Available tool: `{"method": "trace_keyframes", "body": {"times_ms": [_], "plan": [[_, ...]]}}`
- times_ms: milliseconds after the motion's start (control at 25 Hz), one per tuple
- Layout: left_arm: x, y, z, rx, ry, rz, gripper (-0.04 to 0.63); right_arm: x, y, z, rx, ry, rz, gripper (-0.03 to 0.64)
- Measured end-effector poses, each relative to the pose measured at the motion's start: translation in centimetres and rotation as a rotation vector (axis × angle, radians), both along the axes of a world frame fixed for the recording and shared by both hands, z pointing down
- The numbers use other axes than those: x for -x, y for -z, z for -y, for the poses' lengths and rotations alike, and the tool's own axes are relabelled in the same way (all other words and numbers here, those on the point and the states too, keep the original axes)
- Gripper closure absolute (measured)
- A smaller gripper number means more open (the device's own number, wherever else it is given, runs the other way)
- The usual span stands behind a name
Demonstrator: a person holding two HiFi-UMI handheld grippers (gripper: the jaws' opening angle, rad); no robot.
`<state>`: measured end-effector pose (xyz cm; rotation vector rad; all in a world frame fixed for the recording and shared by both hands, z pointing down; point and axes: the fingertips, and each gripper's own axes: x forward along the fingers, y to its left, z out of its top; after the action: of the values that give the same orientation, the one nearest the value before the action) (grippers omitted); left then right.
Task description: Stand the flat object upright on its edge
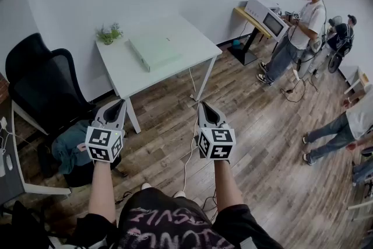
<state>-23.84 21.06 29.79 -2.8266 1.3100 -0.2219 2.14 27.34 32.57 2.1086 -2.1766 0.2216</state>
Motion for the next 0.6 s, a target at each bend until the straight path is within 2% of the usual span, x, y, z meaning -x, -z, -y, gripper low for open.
{"method": "trace_keyframes", "body": {"times_ms": [240,600], "plan": [[1.3,0.5,0.0,-0.017,-0.016,0.002,0.575,1.9,0.0,-0.1,-0.005,-0.011,0.007,0.592],[1.7,0.1,1.1,0.000,-0.066,-0.011,0.575,3.4,0.4,0.8,-0.011,-0.028,-0.016,0.589]]}}
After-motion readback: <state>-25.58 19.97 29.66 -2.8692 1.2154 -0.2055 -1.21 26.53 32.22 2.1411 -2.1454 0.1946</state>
